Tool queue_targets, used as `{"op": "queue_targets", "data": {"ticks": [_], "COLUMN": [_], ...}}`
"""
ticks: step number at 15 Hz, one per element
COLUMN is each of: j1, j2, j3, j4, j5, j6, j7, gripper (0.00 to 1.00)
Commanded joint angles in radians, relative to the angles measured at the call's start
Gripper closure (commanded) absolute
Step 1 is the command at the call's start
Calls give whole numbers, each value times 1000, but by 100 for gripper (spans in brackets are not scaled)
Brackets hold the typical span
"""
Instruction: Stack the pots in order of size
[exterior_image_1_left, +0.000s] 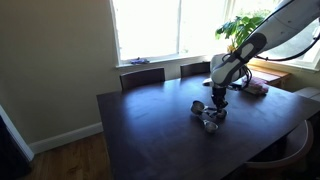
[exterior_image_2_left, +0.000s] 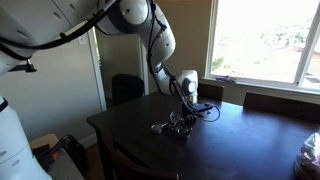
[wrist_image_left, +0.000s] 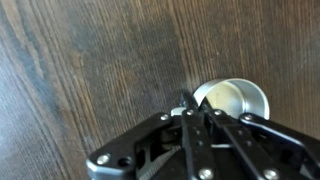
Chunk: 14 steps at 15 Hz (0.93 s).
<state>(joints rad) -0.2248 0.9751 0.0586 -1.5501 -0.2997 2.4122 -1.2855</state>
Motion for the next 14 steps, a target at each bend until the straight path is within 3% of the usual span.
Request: {"op": "queue_targets", "data": {"ticks": [1, 9, 14], "j1": [-30, -79, -83], "j2": [-83, -156, -199], "j3": [21, 59, 56], "j4": [-111, -209, -252], "j5": [27, 123, 173], "j6": [23, 16, 30], "j7": [-97, -268, -301], "gripper": [93, 95, 95]}}
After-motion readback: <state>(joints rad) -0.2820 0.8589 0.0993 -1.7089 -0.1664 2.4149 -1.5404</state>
